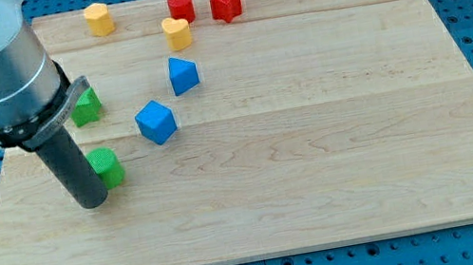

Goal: Slide the blue cube to the right side of the green circle

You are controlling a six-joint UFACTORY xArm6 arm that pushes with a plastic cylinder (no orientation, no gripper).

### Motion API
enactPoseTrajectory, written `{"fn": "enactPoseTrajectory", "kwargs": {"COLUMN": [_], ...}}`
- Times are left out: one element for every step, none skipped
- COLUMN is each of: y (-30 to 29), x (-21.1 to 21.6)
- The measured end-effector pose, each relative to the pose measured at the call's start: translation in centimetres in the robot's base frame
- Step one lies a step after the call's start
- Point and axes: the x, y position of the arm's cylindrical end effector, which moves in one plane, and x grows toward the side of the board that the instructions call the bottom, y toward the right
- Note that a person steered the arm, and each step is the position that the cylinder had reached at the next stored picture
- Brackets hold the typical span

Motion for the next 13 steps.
{"fn": "enactPoseTrajectory", "kwargs": {"y": [2.0,2.5,2.5,2.5,2.3,-0.5,3.0,10.7,11.7,11.5,8.7,5.4,4.8], "x": [-1.4,-2.5,-4.3,-6.4,-7.3,-4.5,-1.2,-2.2,-3.6,-5.8,-5.4,-4.8,-6.1]}}
